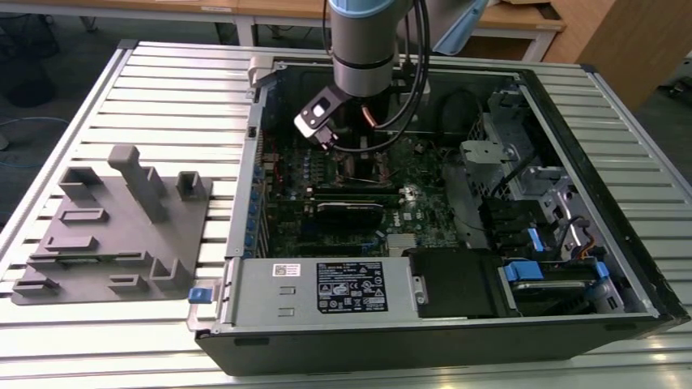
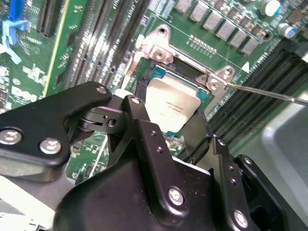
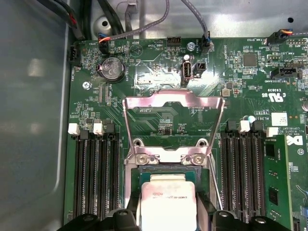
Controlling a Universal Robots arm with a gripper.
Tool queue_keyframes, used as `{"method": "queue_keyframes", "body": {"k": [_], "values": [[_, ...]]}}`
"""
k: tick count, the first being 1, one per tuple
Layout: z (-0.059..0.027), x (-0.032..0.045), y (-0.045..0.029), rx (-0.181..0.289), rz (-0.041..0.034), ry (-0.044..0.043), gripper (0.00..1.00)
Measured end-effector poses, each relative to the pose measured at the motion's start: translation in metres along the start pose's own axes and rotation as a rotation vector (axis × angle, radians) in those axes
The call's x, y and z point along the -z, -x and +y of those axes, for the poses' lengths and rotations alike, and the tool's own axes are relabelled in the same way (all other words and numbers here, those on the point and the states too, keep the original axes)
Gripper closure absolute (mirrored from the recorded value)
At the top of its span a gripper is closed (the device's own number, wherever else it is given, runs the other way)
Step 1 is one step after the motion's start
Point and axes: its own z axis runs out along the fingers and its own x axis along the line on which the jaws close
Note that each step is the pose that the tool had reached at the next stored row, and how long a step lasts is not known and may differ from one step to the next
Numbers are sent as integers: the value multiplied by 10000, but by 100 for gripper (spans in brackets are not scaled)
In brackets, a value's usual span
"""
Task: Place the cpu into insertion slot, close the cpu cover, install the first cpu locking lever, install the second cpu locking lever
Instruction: 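Place the cpu into insertion slot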
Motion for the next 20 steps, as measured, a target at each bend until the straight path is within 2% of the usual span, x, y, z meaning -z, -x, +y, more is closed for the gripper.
{"method": "queue_keyframes", "body": {"k": [20], "values": [[-1, -4, 4, -192, -28, -1, 46]]}}
